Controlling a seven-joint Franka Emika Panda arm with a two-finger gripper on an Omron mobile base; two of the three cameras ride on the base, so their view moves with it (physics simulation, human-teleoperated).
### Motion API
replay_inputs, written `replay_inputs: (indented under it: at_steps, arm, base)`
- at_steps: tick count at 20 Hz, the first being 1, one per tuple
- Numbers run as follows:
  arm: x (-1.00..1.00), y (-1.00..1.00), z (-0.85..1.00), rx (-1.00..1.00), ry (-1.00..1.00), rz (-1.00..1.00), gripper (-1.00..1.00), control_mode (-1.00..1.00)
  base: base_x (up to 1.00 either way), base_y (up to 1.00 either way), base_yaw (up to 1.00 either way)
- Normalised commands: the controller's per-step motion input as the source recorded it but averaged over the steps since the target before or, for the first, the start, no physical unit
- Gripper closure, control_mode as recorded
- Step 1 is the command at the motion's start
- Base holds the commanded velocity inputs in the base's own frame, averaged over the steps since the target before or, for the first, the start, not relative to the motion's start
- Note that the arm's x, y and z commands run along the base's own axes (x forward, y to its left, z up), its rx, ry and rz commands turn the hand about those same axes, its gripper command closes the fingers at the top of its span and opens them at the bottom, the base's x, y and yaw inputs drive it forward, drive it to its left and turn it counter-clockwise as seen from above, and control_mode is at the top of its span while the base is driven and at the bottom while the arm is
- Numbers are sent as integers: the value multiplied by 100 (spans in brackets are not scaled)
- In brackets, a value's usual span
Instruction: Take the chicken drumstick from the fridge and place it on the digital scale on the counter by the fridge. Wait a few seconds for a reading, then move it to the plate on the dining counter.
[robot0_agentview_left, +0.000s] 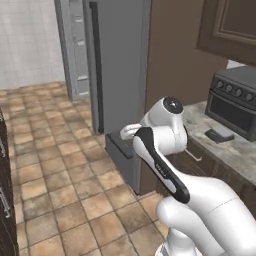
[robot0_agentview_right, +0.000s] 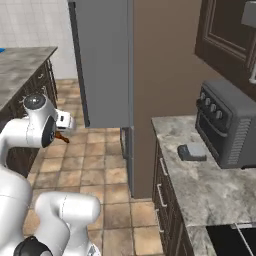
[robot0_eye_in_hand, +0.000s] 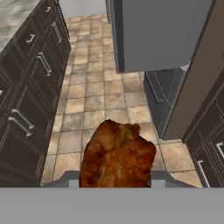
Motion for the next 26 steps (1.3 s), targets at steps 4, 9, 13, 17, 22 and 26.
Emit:
replay_inputs:
  at_steps: [4, 9, 13, 17, 22, 26]
  arm:
    - [0, 0, 0, 0, 0, 0, 100, 100]
    - [0, 0, 0, 0, 0, 0, 100, 100]
    - [0, 0, 0, 0, 0, 0, 100, 100]
    - [0, 0, 0, 0, 0, 0, 100, 100]
    - [0, 0, 0, 0, 0, 0, 100, 100]
    - [0, 0, 0, 0, 0, 0, 100, 100]
  base:
    - [-100, -51, 39]
    - [-100, -37, 26]
    - [-100, -19, 20]
    - [-100, -1, 12]
    - [-100, 27, 0]
    - [-81, 86, -17]
